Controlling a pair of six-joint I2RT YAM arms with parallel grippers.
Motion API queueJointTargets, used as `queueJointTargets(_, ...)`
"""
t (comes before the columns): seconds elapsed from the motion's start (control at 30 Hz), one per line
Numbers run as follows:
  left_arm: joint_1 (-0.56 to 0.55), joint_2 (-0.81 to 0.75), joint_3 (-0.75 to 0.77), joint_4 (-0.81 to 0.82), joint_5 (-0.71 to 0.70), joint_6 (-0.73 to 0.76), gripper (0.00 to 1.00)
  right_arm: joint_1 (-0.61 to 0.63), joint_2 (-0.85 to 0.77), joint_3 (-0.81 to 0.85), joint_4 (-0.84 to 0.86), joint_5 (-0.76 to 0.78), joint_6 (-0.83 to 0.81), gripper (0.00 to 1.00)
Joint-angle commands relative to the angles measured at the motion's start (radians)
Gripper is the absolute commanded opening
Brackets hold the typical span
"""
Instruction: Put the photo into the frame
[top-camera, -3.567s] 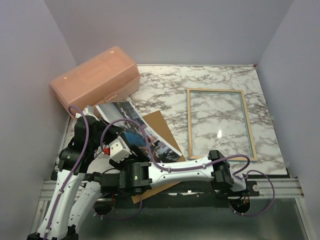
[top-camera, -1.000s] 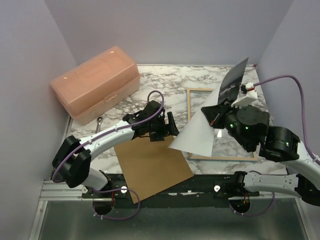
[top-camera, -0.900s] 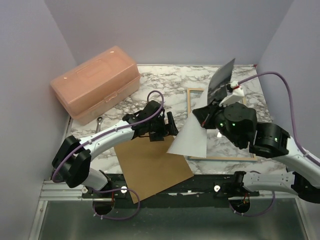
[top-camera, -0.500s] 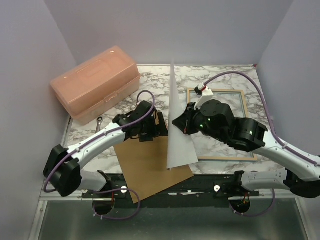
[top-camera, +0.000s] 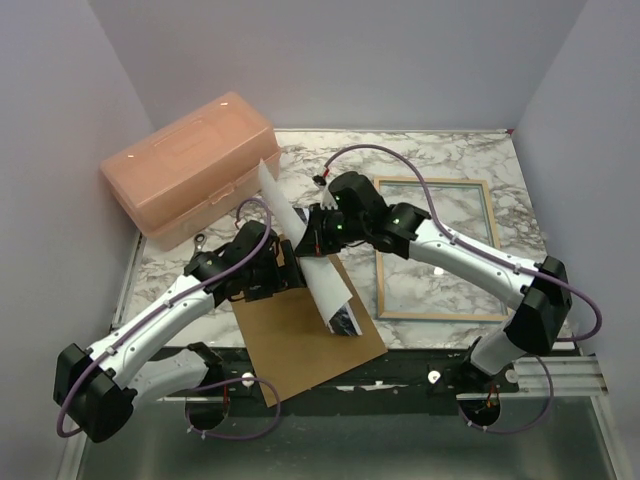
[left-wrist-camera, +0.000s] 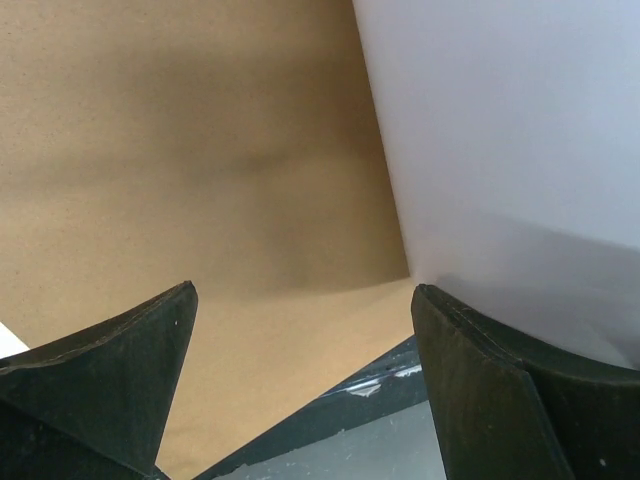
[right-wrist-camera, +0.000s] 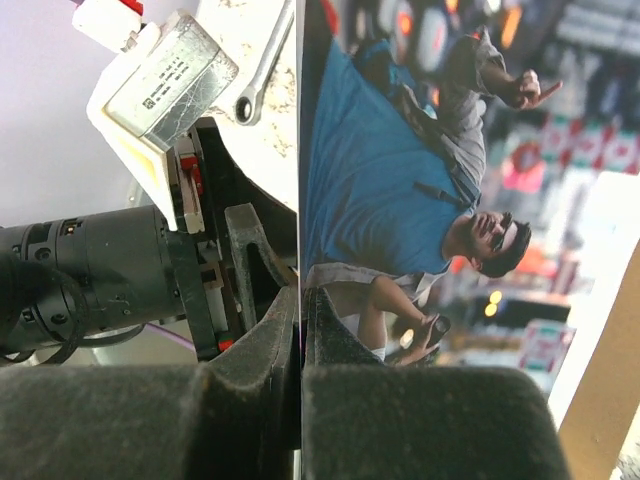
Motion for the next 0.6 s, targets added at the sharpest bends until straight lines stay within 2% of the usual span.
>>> queueJointTargets(0.0, 0.021, 0.005, -0.002, 0.013, 0.008, 0.023, 0.9, -0.055, 0.0, 0.057, 0.099, -0.176, -0.01, 0.0)
queueJointTargets(0.13, 0.02, 0.077, 0.004, 0.09, 0.06, 0.019, 0.89, -0.127, -0.075, -0.01, 0.113, -0.165, -0.002, 0.0)
queueJointTargets(0.27, 0.019, 0.173, 0.007, 0.214, 0.122, 0.022, 0.89, -0.202, -0.2, -0.085, 0.05, -0.078, -0.023, 0.0)
queueJointTargets(0.4, -0.001, 0.325, 0.07, 0.311, 0.203, 0.014, 0.88, -0.245, -0.32, -0.101, -0.079, 0.093, -0.077, 0.0)
queueJointTargets(0.57, -0.077, 0.525, 0.263, 0.299, 0.213, -0.003, 0.87, -0.262, -0.433, -0.071, -0.204, 0.321, -0.13, 0.0)
